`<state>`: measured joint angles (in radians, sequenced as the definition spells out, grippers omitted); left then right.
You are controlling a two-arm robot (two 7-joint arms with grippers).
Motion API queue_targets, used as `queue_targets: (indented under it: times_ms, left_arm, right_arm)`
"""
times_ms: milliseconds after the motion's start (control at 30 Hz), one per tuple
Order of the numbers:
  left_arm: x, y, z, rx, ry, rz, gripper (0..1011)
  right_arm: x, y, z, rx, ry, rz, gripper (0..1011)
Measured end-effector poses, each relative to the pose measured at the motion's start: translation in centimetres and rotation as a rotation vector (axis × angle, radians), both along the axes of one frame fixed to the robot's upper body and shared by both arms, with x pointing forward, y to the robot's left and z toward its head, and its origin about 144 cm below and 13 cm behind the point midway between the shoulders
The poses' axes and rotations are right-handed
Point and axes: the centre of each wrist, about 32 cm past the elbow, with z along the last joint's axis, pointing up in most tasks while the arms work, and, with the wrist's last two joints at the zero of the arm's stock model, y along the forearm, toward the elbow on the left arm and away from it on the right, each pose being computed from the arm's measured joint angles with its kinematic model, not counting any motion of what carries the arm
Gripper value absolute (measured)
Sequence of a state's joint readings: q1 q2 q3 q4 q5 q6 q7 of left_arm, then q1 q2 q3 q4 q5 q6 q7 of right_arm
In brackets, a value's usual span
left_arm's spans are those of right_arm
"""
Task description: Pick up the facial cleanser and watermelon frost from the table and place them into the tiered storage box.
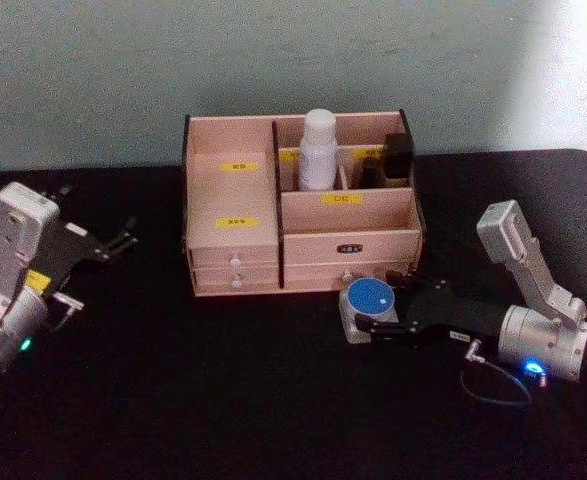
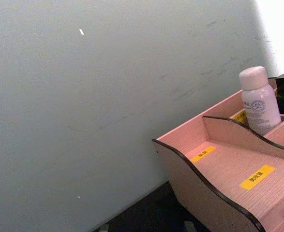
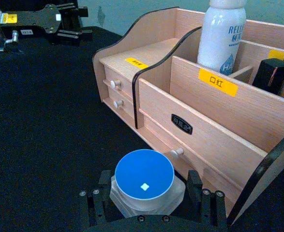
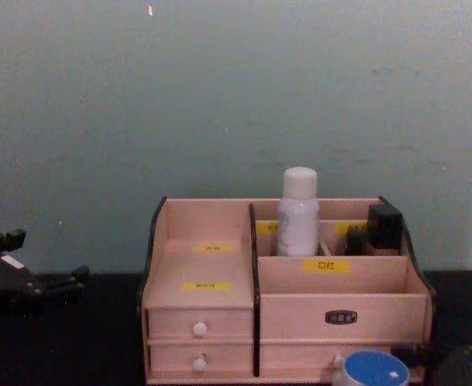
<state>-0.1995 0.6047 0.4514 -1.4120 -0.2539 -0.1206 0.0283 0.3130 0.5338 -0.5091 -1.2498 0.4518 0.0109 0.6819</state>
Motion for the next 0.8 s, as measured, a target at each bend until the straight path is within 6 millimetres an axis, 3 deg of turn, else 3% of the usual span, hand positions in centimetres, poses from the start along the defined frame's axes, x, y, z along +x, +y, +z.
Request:
queue_targets:
  times_ms: [800]
  left_arm:
    - [0.00, 0.00, 0.00, 0.000, 0.000, 0.000, 1001]
  right_arm:
    - [0.15, 0.01, -0.19, 0.001, 0.017, -0.016, 1003]
